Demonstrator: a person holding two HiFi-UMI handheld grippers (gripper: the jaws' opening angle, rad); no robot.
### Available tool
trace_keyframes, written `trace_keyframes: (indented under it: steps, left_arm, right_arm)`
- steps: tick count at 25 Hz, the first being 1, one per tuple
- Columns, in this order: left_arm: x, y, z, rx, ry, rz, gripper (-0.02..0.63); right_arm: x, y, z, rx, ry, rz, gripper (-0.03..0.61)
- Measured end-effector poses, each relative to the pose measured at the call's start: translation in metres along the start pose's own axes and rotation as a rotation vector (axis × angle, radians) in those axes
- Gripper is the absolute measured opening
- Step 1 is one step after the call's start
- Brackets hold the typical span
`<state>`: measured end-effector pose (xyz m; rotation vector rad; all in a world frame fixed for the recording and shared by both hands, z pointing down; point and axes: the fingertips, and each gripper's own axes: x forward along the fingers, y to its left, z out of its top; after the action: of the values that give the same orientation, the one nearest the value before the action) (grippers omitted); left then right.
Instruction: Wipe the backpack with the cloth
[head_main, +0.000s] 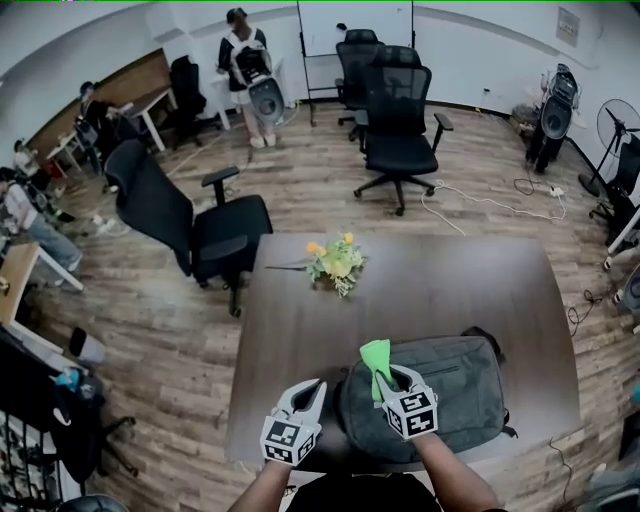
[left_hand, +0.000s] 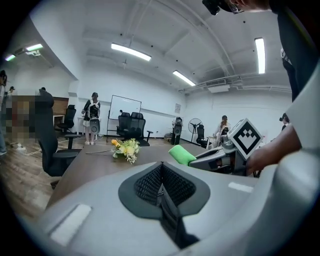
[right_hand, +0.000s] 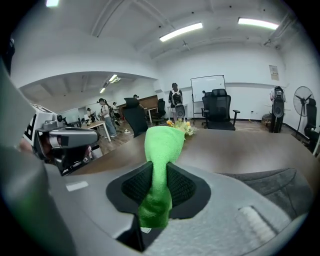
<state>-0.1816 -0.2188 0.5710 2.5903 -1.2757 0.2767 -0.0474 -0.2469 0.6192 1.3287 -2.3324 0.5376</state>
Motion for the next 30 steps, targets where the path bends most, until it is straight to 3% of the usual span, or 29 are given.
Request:
trace_keyframes:
  steps: [12,30]
  left_arm:
    - [-0.002,0.01,-0.013,-0.011,0.051,-0.006,0.018]
    - [0.007,-0.013,-0.02,-0.034,0.059,0.001,0.018]
  right_arm:
    - [0.038,0.018,-0.035,-0.035,0.155,-0.049,0.087]
    - [0.015,-0.071,-0.048,-0.075,0.283,-0.206,0.087]
